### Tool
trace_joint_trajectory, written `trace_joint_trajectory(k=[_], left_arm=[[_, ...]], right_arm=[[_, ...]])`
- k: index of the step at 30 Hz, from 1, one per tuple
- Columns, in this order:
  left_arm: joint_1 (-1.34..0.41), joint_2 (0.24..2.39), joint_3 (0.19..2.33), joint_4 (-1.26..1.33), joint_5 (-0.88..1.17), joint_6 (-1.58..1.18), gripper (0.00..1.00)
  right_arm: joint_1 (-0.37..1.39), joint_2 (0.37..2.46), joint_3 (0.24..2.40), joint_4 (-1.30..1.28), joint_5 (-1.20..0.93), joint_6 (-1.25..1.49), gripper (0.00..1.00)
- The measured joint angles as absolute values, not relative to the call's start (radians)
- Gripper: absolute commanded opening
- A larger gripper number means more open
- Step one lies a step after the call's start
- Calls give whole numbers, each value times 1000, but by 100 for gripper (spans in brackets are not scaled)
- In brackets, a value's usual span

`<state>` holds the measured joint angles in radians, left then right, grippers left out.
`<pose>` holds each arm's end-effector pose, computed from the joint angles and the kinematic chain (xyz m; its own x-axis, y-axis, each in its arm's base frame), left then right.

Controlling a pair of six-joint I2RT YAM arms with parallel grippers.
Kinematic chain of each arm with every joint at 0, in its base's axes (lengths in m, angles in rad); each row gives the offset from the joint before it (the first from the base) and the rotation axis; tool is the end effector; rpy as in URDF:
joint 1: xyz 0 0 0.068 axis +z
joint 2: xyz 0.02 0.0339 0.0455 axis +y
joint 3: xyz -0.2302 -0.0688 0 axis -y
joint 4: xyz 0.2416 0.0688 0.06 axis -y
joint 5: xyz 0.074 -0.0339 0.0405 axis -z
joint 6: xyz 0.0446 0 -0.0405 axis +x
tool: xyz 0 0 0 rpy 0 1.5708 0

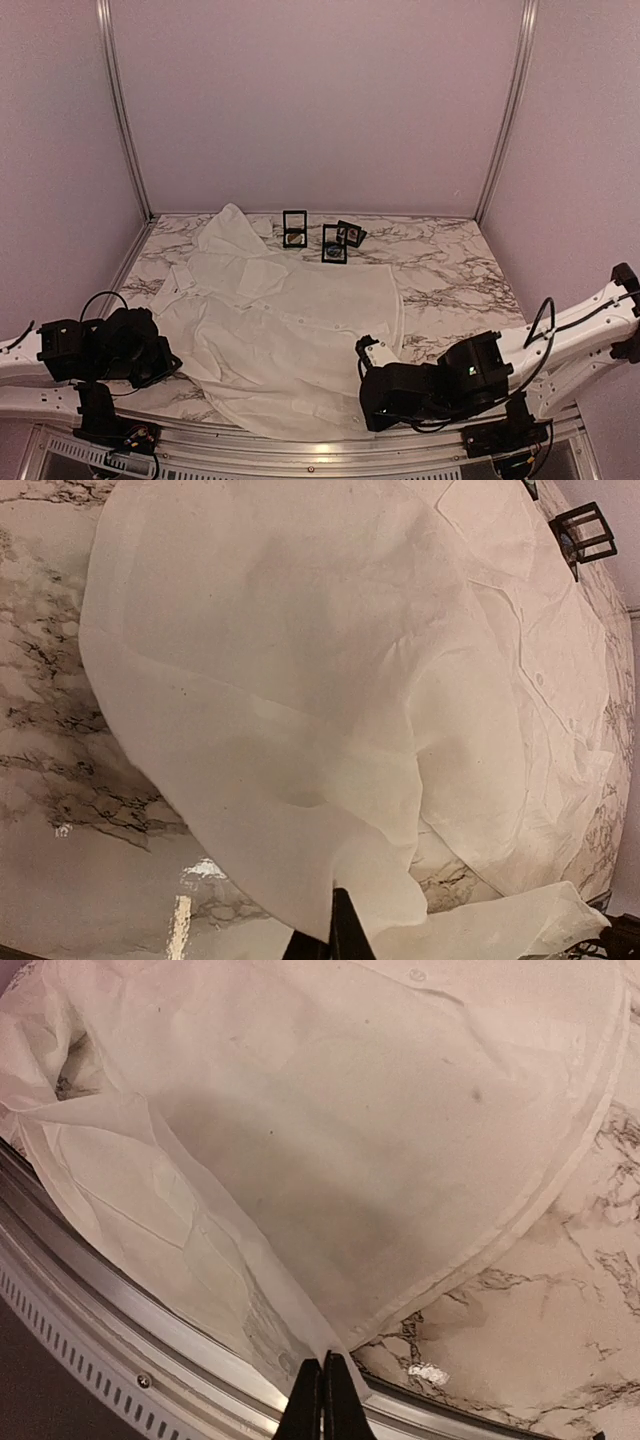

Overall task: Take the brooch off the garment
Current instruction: Smooth out the flattened clothing at the center of the board.

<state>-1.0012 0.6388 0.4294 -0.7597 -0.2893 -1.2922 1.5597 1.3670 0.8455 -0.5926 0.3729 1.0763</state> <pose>0.0916 -0.1195 0.1630 -0.8145 -0.4368 -0.3818 -0.2294 0.8470 -0.4795 0.0192 0.2635 0.1669 -0.8228 -0.2754 -0.4971 -0.4323 0.8711 0.2330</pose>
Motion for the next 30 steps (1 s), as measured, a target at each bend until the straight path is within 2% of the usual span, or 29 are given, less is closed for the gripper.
trace_joint_trajectory(k=[3,8,17,21,24,30], left_arm=[[-1001,639,430,-760,-289,-1292,0],[-1001,639,430,-760,-289,-1293,0],[-1001,627,423,-760,-288,-1298,0],[-1001,622,415,-760,-286,-1301,8],[-1001,621,414,-760,-285,-1301,24],[-1001,620,432,-784,-292,-1290,31]], right_arm=[[1529,1311,948,-763,495,1064,0],[1545,1284,1052,-894,644,1019,0],[1824,1478,1061,-822,696,882,0],[1914,1610,1055,-741,648,840,0],[1957,1695,1054,-669,593,823,0],[1981,1763,1007,-575,493,823,0]])
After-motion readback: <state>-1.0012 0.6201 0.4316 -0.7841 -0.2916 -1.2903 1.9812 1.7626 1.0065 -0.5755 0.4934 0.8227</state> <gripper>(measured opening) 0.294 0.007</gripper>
